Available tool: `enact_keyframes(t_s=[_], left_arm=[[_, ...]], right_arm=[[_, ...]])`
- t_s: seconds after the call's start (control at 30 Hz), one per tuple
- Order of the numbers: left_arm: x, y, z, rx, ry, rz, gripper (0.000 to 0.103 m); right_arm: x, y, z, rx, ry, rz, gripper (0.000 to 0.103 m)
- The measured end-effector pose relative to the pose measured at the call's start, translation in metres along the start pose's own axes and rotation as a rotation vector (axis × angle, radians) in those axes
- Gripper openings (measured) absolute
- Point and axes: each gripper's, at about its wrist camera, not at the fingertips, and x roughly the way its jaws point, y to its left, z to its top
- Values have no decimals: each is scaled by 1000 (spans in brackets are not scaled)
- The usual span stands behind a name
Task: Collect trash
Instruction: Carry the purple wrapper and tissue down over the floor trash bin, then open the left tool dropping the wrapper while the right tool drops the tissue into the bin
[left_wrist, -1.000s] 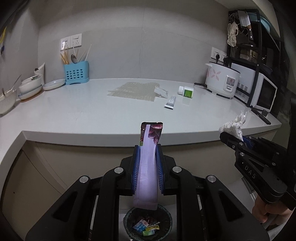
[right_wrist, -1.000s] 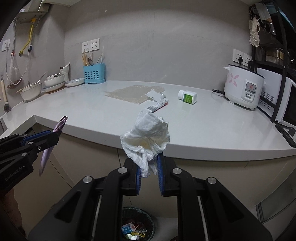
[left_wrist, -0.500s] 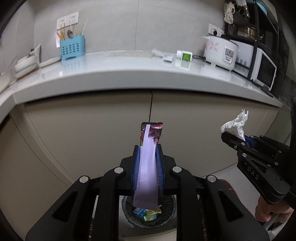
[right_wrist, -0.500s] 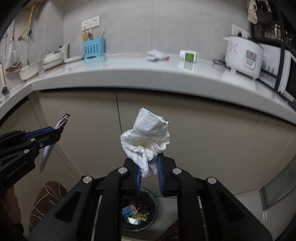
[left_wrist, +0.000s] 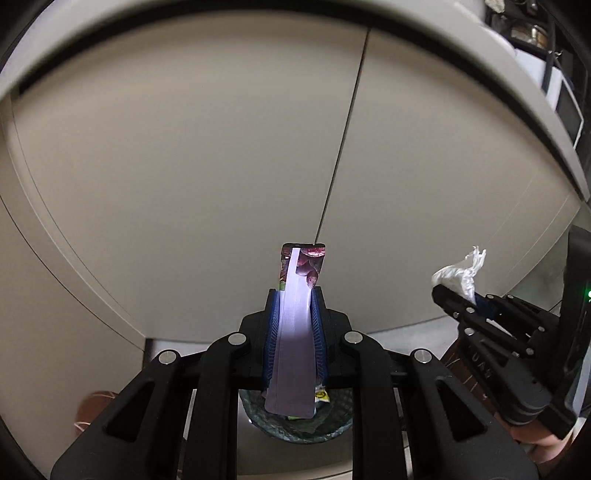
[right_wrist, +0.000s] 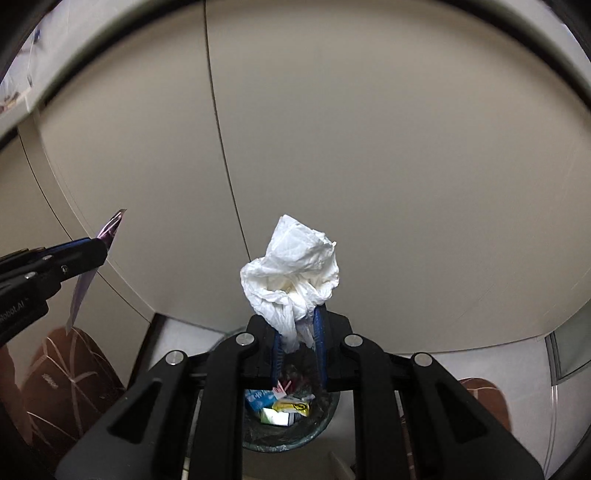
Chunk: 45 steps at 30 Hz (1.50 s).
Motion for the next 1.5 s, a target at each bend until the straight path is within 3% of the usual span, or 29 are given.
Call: enact_keyframes(t_s=[0.33, 0.63, 0.93, 0.97, 1.07, 1.5], left_arm=[[87, 3, -31, -56, 116, -28, 17], [160, 8, -64, -34, 265, -50, 17], [182, 13, -76, -46, 353, -88, 22], [182, 14, -77, -45, 352, -89, 24], [178, 12, -78, -39, 324, -59, 51], [172, 30, -68, -72, 288, 71, 89]], right_arm=[[80, -5, -26, 11, 165, 12, 14], [124, -9, -36, 35, 279, 26, 14], [139, -12, -36, 58, 319, 38, 14], [139, -11, -36, 57, 318, 40, 14], [139, -10, -35, 54, 319, 40, 15], [143, 4, -39, 14, 327, 120, 19]])
